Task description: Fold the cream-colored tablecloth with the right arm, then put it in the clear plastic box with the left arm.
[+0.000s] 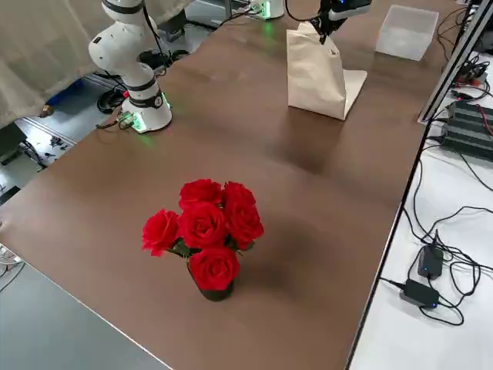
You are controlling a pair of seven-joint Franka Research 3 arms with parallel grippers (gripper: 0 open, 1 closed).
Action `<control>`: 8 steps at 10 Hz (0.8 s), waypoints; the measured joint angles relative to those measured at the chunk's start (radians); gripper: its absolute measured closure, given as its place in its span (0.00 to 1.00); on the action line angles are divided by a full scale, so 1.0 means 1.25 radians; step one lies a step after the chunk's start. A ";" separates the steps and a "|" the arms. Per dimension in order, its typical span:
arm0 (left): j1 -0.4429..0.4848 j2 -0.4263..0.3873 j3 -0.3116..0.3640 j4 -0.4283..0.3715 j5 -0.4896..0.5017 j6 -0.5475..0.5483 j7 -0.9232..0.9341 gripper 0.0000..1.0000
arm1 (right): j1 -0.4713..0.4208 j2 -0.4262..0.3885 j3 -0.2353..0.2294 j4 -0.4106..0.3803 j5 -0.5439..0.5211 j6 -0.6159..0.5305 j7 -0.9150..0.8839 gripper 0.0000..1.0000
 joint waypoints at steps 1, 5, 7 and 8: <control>0.000 0.000 0.000 0.000 0.000 0.000 0.000 0.00 | 0.000 0.002 0.011 -0.003 -0.004 0.011 0.008 0.96; 0.000 0.001 0.000 0.000 0.000 0.000 0.000 0.00 | 0.000 0.033 0.064 -0.005 -0.050 0.048 0.046 0.96; 0.000 0.001 0.000 0.000 0.000 0.000 0.000 0.00 | 0.002 0.060 0.103 -0.008 -0.109 0.048 0.087 0.96; 0.000 0.001 0.000 0.000 0.000 0.000 0.000 0.00 | 0.003 0.071 0.111 -0.008 -0.117 0.048 0.099 0.96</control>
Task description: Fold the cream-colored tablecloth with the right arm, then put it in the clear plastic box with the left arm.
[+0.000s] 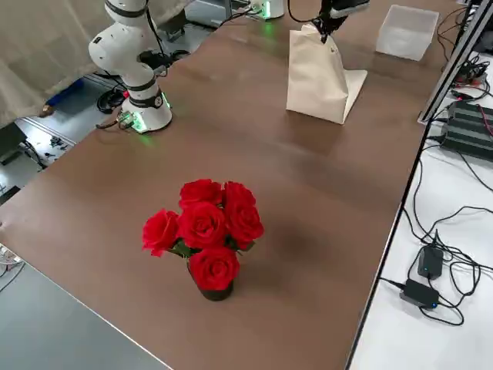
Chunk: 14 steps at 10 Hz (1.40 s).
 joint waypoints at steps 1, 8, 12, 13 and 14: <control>0.000 0.000 0.000 0.000 0.000 0.000 0.000 0.00 | 0.001 0.008 0.004 0.000 -0.007 0.000 0.009 0.96; 0.001 0.002 0.001 0.000 0.000 0.000 -0.001 0.00 | 0.021 0.070 0.053 -0.001 -0.082 0.011 0.076 0.96; 0.001 0.005 0.001 0.000 0.000 0.000 -0.001 0.00 | 0.042 0.096 0.056 -0.002 -0.122 0.010 0.056 0.96; 0.001 0.005 0.001 0.000 0.000 0.000 -0.001 0.00 | 0.044 0.099 0.057 -0.002 -0.123 0.010 0.024 0.96; 0.001 0.005 0.001 0.000 0.000 0.000 -0.001 0.00 | 0.045 0.103 0.060 -0.002 -0.123 0.010 -0.007 0.96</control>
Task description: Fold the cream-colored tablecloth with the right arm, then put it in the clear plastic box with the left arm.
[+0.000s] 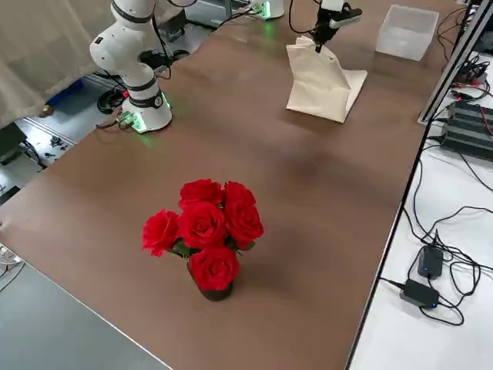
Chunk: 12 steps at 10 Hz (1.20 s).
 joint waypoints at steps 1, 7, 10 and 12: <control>0.000 0.000 0.000 0.000 0.000 0.000 0.000 0.00 | 0.001 0.006 0.002 0.000 -0.001 0.000 -0.024 0.96; 0.000 0.000 0.000 0.000 0.000 0.000 0.000 0.00 | 0.015 0.017 0.025 0.004 -0.010 0.073 -0.115 0.96; 0.000 0.000 0.000 0.000 0.000 0.000 0.000 0.00 | 0.024 0.031 0.025 0.005 -0.022 0.118 -0.139 0.96; 0.000 0.000 0.000 0.000 0.000 0.000 0.000 0.00 | 0.029 0.045 0.025 0.006 -0.025 0.148 -0.141 0.96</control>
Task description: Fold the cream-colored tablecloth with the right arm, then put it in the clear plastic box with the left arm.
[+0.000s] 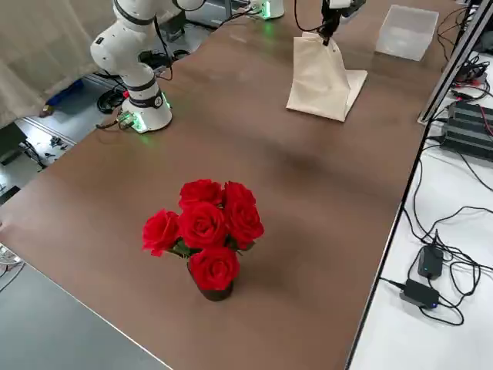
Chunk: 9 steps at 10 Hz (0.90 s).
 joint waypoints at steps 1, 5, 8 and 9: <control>0.000 0.000 0.000 0.000 0.000 0.000 0.000 0.00 | 0.007 0.008 0.000 0.000 -0.003 0.004 0.000 0.96; 0.000 0.000 0.000 0.000 0.000 0.000 0.000 0.00 | 0.025 0.054 0.000 0.009 -0.068 0.045 0.024 0.96; 0.000 0.000 0.000 0.000 0.000 0.000 0.000 0.00 | 0.032 0.074 0.000 0.036 -0.072 0.049 0.027 0.96; 0.000 0.000 0.000 0.000 0.000 0.000 0.000 0.00 | 0.035 0.076 0.000 0.043 -0.073 0.050 0.029 0.96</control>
